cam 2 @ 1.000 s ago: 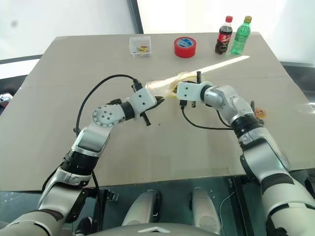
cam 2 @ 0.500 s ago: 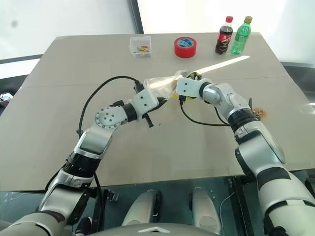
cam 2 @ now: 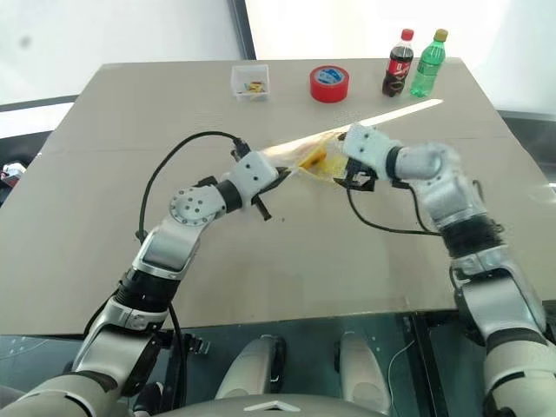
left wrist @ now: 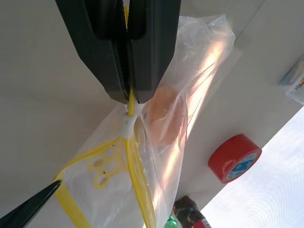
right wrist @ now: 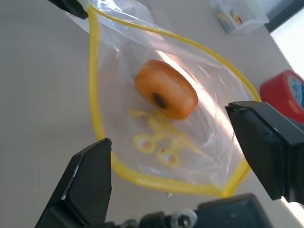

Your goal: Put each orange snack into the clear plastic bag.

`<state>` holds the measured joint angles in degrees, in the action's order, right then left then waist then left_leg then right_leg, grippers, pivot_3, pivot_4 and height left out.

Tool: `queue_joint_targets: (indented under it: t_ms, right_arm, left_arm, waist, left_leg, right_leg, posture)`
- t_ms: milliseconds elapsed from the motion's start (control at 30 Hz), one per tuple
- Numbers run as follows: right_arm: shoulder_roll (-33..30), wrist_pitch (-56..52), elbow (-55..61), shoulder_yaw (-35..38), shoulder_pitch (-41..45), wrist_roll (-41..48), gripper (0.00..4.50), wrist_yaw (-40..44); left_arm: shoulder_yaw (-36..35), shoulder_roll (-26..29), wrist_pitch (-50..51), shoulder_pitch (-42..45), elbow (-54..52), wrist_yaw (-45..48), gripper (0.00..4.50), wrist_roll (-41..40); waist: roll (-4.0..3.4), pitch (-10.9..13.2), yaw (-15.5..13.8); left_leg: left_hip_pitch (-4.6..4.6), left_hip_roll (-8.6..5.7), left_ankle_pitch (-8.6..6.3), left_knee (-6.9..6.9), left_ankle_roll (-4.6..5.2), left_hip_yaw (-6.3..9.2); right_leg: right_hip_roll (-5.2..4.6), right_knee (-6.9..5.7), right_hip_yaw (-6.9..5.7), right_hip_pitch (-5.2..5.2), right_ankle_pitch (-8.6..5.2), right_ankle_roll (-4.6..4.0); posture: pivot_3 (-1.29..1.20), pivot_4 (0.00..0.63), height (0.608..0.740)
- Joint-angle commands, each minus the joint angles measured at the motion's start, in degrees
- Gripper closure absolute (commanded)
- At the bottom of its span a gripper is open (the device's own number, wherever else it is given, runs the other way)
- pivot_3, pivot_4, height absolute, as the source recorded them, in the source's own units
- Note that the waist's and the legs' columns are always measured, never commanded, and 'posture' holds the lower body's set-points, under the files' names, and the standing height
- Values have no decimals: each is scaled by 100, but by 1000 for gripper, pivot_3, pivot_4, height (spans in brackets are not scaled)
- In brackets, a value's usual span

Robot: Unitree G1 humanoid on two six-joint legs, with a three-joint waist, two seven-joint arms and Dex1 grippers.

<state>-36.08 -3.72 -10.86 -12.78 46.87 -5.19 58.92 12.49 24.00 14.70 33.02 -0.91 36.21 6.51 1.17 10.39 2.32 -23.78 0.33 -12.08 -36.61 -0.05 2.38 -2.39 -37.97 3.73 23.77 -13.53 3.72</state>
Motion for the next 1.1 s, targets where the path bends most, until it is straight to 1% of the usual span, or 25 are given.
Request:
queue_joint_targets:
  t_ms: [33,100,167,233,300,367,433,600,667,733,800,967,1100]
  right_arm:
    - [-553,-1293,1081,660,-305,1085,67,784]
    - [-970,-1693,1165,924,-535,1350,67,1017]
    - [-1535,-1688,670,1138,-746,1332,67,1211]
    - [-2243,-932,-66,981,-946,897,67,1473]
    - [-2587,-960,-581,849,-938,819,67,1749]
    - [-2489,-1094,-1186,868,-667,788,67,1523]
    - [-2368,-974,-1680,873,-516,606,67,1142]
    - [-2439,-38,-2272,782,-971,264,67,999]
    - [-2343,287,-2615,702,-902,86,67,787]
    - [-2176,622,-3128,642,-631,-99,67,449]
    - [-1991,903,-3581,675,-388,-96,67,326]
    - [-1747,1244,-4355,604,93,-149,67,522]
    - [-1628,1225,-4793,507,398,-189,67,906]
  left_arm:
    - [-49,-54,-67,81,-28,-75,4500,-20]
    - [-53,-81,-65,79,-25,-79,4500,-27]
    - [-57,-86,-66,68,-30,-72,4500,-27]
    - [-63,-65,-89,47,-11,-51,4500,-30]
    - [-55,-57,-128,22,23,-47,4500,-22]
    - [-37,-68,-144,18,31,-53,4500,-14]
    - [-38,-70,-147,13,23,-56,4500,-13]
    - [-40,-38,-144,-28,-15,-64,4500,14]
    - [-36,-15,-148,-40,-13,-52,4500,10]
    - [-26,-10,-160,-23,10,-43,4500,7]
    - [-6,-31,-180,17,51,-41,4500,6]
    - [52,-40,-321,117,172,30,4500,14]
    - [38,-3,-393,124,248,36,4500,25]
  waist:
    - [0,0,-21]
    - [0,0,-40]
    - [0,0,-61]
    - [-1,1,-89]
    - [-3,2,-105]
    - [-3,1,-70]
    - [-4,1,31]
    - [-6,1,1]
    - [-6,1,0]
    - [-6,1,10]
    - [-8,1,19]
    - [-8,1,9]
    - [-8,1,0]
  left_leg:
    - [0,0,0,-2,0,3]
    - [-2,0,0,-7,1,11]
    - [-2,-3,-1,-17,2,16]
    - [-4,-5,-2,-29,3,13]
    - [-2,-5,-2,-32,3,7]
    - [4,-1,-2,-32,3,0]
    - [9,8,-2,-33,3,-10]
    - [9,10,-2,-33,3,-14]
    - [6,7,-2,-37,3,-16]
    - [6,5,-2,-41,4,-21]
    - [7,5,-2,-45,4,-24]
    - [8,7,-2,-46,4,-21]
    - [4,5,-2,-47,4,-20]
  right_leg:
    - [0,0,-3,-2,0,0]
    - [0,4,-12,-10,0,0]
    - [-3,6,-17,-19,-1,1]
    - [-5,6,-18,-22,-1,2]
    - [-6,6,-16,-22,-2,3]
    - [-5,7,-13,-22,-2,2]
    - [3,4,-1,-21,-2,2]
    - [9,1,9,-20,-1,3]
    - [6,3,11,-20,-1,4]
    - [3,4,16,-21,0,6]
    - [3,3,18,-21,1,8]
    - [6,0,18,-21,2,8]
    - [5,4,18,-22,2,8]
  posture:
    - [0,150,740]
    - [0,150,740]
    - [0,150,740]
    - [0,150,740]
    - [0,150,740]
    - [0,150,740]
    - [0,150,740]
    - [0,150,740]
    - [0,150,740]
    - [0,150,740]
    - [0,150,740]
    - [0,150,740]
    - [0,150,740]
